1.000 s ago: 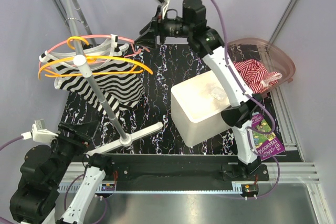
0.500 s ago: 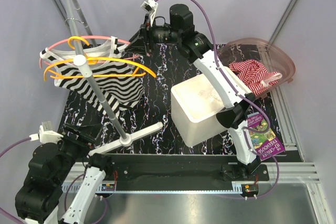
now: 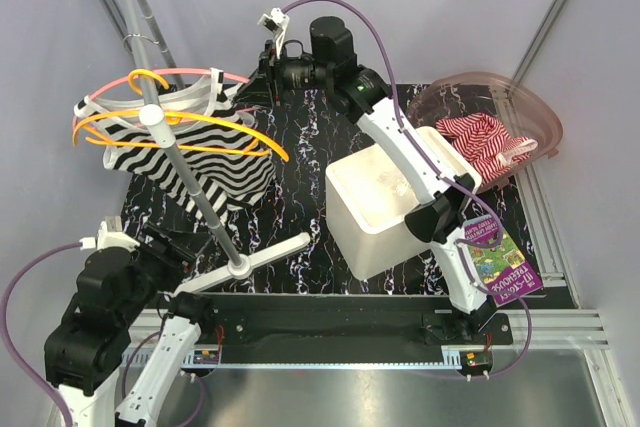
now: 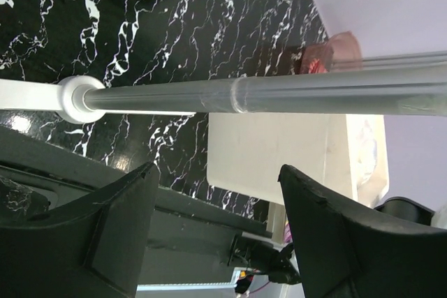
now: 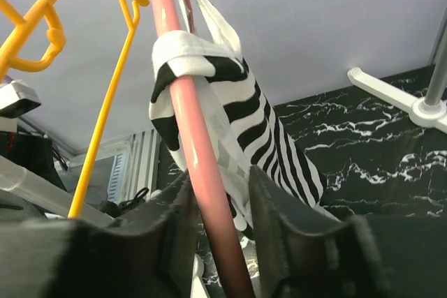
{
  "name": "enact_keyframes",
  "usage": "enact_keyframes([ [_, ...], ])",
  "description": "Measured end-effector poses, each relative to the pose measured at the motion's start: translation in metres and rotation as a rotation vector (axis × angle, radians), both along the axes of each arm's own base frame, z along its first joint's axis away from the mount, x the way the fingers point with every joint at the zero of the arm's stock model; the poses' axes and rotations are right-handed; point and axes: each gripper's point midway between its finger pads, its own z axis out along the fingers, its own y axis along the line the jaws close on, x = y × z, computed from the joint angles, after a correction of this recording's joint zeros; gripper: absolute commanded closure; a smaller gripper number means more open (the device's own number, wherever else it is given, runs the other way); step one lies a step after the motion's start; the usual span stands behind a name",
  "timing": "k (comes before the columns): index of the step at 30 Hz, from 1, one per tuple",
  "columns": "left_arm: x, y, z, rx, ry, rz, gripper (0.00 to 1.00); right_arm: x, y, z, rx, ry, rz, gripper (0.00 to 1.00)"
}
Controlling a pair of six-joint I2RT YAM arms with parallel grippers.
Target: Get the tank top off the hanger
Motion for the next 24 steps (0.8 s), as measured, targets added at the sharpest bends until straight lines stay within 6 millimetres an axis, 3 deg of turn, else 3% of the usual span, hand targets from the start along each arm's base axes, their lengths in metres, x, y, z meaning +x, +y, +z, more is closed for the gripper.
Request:
enact_keyframes([
  [5, 0.003, -0.004, 0.0, 0.007, 0.005, -0.026, 0.25, -0.011, 0.009, 0.001, 0.013, -0.016, 0.045, 0.84],
  [9, 0.005, -0.007, 0.001, 0.009, 0.0, -0.049, 0.24, -0.017, 0.017, 0.003, 0.025, -0.027, 0.056, 1.0],
  [24, 0.011, -0.013, 0.003, 0.026, -0.004, -0.093, 0.24, -0.04, 0.035, 0.026, 0.08, -0.065, 0.057, 1.0],
])
